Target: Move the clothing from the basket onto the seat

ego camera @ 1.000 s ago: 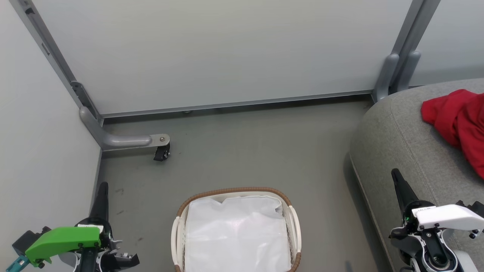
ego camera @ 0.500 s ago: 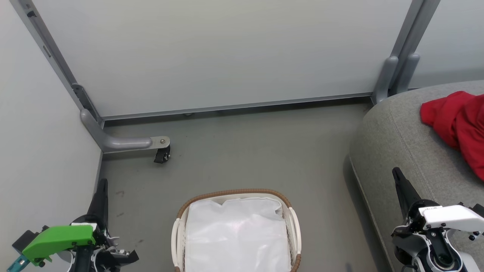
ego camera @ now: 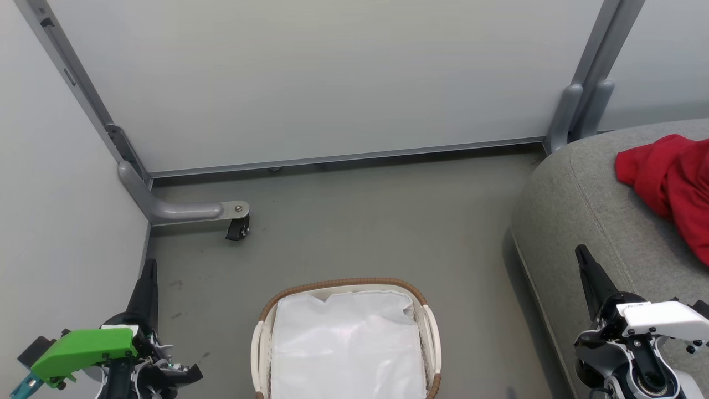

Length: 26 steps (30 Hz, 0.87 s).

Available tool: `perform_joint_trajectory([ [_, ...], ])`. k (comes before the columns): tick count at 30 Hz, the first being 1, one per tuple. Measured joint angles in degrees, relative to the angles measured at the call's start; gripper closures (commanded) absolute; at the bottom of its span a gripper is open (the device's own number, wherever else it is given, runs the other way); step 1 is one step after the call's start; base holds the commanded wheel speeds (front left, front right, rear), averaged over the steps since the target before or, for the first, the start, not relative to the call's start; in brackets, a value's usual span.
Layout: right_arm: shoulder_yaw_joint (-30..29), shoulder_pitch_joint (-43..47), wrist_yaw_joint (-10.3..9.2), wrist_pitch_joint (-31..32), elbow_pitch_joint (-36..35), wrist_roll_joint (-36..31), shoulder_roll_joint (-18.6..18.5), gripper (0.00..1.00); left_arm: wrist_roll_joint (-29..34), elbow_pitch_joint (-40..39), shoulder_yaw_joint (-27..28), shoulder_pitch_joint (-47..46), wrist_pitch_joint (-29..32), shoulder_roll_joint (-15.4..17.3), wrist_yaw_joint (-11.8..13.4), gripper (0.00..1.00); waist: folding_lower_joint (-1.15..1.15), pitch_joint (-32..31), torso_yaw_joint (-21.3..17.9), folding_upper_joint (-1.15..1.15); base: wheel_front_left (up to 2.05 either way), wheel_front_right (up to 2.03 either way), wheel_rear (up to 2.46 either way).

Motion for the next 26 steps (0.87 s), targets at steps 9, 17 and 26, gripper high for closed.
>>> perform_joint_trajectory([
  [9, 0.0, 0.0, 0.0, 0.0, 0.0, 0.0, 0.0, 1.0, 0.0, 0.0, 0.0, 0.0, 0.0, 0.0, 0.0, 1.0, 0.0, 0.0, 0.0, 0.0, 0.0, 0.0, 0.0],
  [17, 0.0, 0.0, 0.0, 0.0, 0.0, 0.0, 0.0, 1.0, 0.0, 0.0, 0.0, 0.0, 0.0, 0.0, 0.0, 1.0, 0.0, 0.0, 0.0, 0.0, 0.0, 0.0, 0.0],
  [26, 0.0, 0.0, 0.0, 0.0, 0.0, 0.0, 0.0, 1.0, 0.0, 0.0, 0.0, 0.0, 0.0, 0.0, 0.0, 1.0, 0.0, 0.0, 0.0, 0.0, 0.0, 0.0, 0.0],
])
